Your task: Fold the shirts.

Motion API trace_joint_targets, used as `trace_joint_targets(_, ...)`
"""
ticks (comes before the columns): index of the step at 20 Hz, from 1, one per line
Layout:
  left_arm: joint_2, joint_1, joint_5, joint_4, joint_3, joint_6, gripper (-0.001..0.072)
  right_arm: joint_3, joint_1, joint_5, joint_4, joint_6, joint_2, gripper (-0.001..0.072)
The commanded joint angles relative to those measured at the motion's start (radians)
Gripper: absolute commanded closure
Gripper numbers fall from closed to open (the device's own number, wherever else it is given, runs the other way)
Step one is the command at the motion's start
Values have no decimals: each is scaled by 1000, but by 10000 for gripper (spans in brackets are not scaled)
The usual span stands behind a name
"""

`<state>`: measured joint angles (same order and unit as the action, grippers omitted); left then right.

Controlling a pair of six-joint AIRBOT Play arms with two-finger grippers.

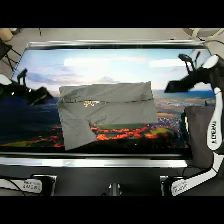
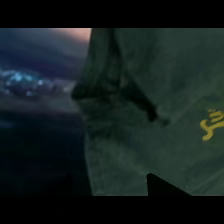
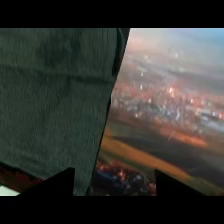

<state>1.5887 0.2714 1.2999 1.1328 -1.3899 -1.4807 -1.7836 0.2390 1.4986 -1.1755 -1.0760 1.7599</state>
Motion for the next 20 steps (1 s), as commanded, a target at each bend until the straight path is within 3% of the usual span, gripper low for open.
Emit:
trace_joint_targets(1, -14, 38, 112, -4, 169, 56, 178, 75, 90, 244, 9, 61, -5, 222)
trace_joint_targets(4, -14, -8, 5, -126, 329, 121, 179, 166, 75, 240, 20, 87, -13, 212)
trace_joint_targets(8, -6, -72, -114, -137, 362, 108, 183, 256, 68, 154, 17, 84, -14, 198)
trace_joint_targets(10, -6, -95, -171, -137, 362, 79, 210, 298, 42, 134, 16, 110, -14, 140)
trace_joint_targets(13, -6, -103, -211, -139, 360, 61, 692, 380, -16, 19, 13, 116, -13, 65)
trace_joint_targets(20, -54, -103, -200, -139, 355, 89, 686, 444, -118, -116, 99, 83, 30, 158)
